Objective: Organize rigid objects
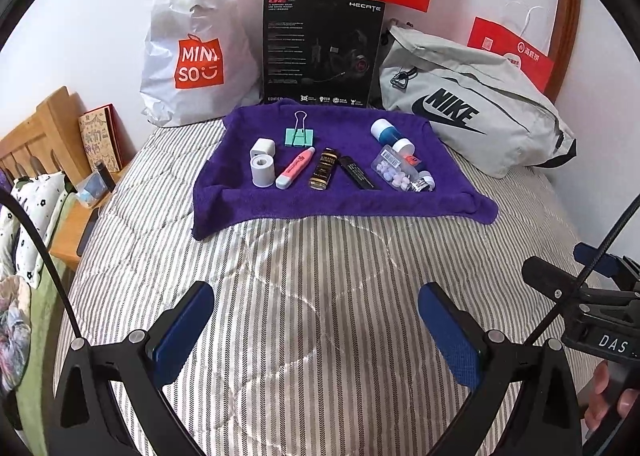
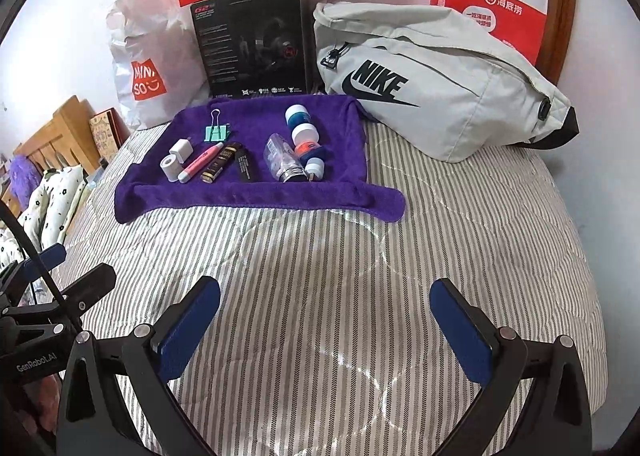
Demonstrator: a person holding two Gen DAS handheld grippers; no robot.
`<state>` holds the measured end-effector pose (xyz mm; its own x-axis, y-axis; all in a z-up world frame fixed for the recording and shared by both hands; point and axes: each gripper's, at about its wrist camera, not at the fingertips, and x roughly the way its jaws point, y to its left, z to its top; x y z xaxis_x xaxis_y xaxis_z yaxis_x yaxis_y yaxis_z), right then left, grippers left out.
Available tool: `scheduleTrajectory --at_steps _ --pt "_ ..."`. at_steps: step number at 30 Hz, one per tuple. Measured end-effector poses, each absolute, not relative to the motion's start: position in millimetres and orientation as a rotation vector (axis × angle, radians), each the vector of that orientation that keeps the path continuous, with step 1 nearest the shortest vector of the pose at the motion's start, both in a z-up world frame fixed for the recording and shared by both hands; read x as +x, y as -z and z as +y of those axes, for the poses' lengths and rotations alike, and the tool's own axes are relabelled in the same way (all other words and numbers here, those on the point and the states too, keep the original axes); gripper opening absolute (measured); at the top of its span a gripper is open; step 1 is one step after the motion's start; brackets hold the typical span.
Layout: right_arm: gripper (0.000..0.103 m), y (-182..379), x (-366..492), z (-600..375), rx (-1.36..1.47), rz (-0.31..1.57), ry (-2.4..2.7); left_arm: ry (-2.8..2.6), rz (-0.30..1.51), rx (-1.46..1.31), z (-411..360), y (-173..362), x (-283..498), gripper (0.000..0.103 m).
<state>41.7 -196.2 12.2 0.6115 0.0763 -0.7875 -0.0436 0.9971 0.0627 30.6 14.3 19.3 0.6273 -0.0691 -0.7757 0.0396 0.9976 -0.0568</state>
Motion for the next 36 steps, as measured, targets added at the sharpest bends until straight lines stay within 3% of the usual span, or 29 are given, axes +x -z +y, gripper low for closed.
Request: scheduleTrajectory --at_steps 36 --pt "0.103 -13.6 32.4 -192.7 0.045 0.903 -0.096 0.059 0.888 -0.022 15.9 -21.9 22.3 0.103"
